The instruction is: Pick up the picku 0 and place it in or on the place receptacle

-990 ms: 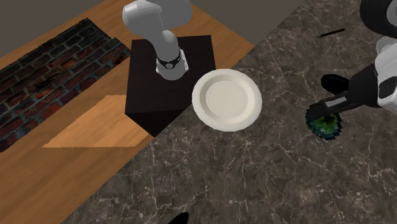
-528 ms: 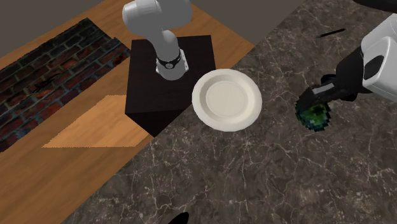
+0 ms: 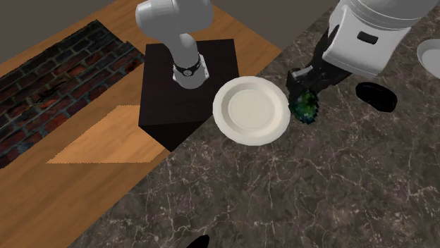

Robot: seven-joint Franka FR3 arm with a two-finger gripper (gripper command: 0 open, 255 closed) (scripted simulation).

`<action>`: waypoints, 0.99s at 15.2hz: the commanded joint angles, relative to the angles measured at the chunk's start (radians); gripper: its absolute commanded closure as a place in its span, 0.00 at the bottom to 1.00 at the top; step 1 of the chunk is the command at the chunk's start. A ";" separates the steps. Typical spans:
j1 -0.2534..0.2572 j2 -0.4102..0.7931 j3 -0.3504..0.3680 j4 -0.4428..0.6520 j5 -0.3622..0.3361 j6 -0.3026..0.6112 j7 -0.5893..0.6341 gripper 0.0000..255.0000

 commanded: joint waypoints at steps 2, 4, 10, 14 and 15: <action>0.007 -0.130 -0.054 -0.113 0.044 -0.011 -0.071 1.00; 0.015 -0.209 -0.092 -0.176 0.060 -0.028 -0.112 1.00; 0.031 -0.347 -0.155 -0.306 0.074 -0.041 -0.178 1.00; 0.034 -0.349 -0.147 -0.360 0.081 0.012 -0.179 1.00; 0.035 -0.348 -0.144 -0.373 0.083 0.025 -0.180 1.00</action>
